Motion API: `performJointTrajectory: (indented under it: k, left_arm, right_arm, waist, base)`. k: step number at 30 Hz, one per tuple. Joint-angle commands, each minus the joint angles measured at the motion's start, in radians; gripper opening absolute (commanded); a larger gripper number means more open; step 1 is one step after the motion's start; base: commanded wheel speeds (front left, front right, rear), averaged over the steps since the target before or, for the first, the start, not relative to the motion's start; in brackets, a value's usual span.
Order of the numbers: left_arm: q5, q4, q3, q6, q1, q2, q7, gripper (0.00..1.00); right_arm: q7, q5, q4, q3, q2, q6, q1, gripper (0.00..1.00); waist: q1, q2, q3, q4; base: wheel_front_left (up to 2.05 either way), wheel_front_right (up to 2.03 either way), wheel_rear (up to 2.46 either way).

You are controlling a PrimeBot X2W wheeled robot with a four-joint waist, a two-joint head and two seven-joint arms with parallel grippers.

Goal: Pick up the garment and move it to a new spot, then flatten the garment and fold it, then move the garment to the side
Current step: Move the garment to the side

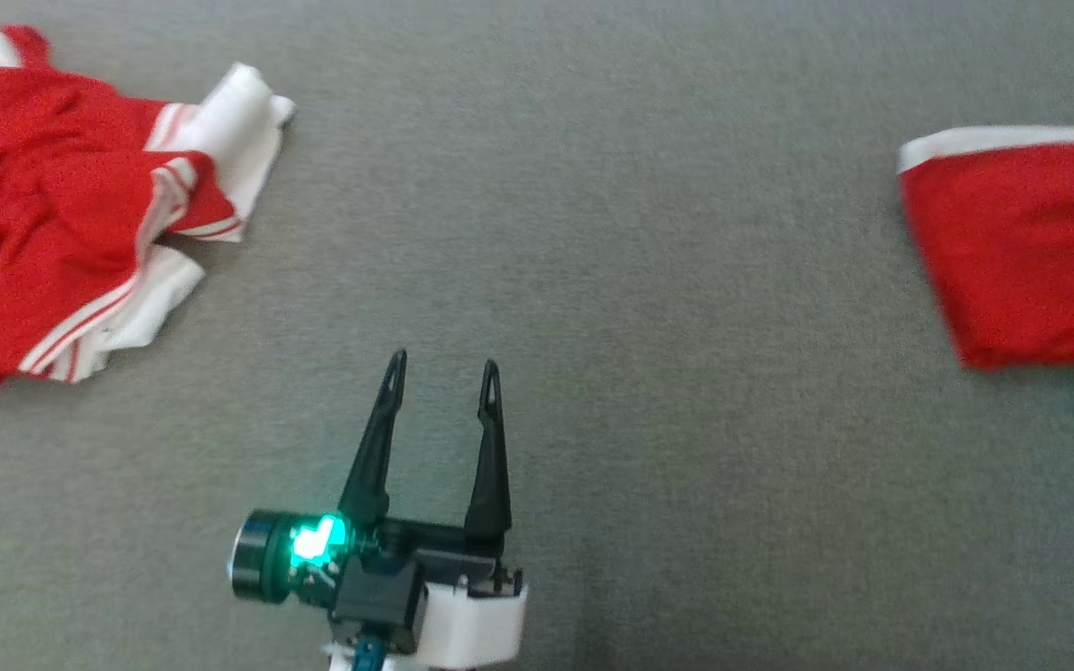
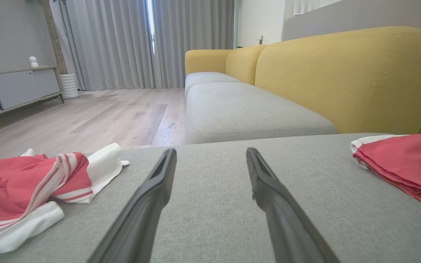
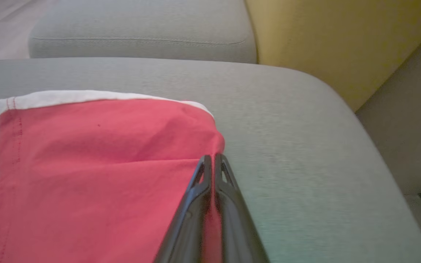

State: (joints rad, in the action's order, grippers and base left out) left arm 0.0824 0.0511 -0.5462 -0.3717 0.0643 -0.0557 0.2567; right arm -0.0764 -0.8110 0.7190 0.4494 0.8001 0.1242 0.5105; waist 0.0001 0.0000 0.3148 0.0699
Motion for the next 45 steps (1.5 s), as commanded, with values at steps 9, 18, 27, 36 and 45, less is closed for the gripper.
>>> performJointTrajectory:
  k: [9, 18, 27, 36, 45]
  left_arm:
    - [0.043, 0.022, -0.008, -0.006, 0.113, 0.005, 0.005, 1.00]
    - [0.110, -0.008, -0.003, 0.011, 0.137, 0.005, 0.005, 1.00]
    - [0.128, -0.057, 0.061, 0.043, 0.037, 0.005, 0.005, 1.00]
    - [0.134, -0.092, 0.174, 0.107, -0.109, 0.005, 0.005, 1.00]
    - [0.103, -0.048, 0.284, 0.153, -0.211, 0.005, 0.005, 1.00]
  right_arm:
    - [-0.043, 0.008, 0.089, 0.017, 0.192, 0.007, 0.128, 0.00]
    - [-0.155, 0.120, 0.220, 0.030, 0.126, 0.007, 0.211, 1.00]
    - [-0.184, 0.153, 0.100, 0.037, -0.113, 0.007, 0.077, 1.00]
    - [-0.185, 0.324, -0.186, -0.138, -0.411, 0.007, -0.277, 1.00]
    - [-0.185, 0.551, -0.484, -0.342, -0.619, 0.007, -0.582, 1.00]
  waist:
    - [-0.0001, 0.0000, 0.140, -0.093]
    - [-0.0001, 0.0000, 0.091, -0.080]
    - [-0.0001, 0.0000, -0.092, -0.049]
    - [-0.0001, 0.0000, -0.307, 0.012]
    - [-0.0001, 0.0000, -0.406, 0.060]
  base:
    - [0.00, 0.00, 0.00]
    - [0.00, 0.00, 0.00]
    - [0.00, 0.00, 0.00]
    - [0.00, 0.00, 0.00]
    - [0.00, 0.00, 0.00]
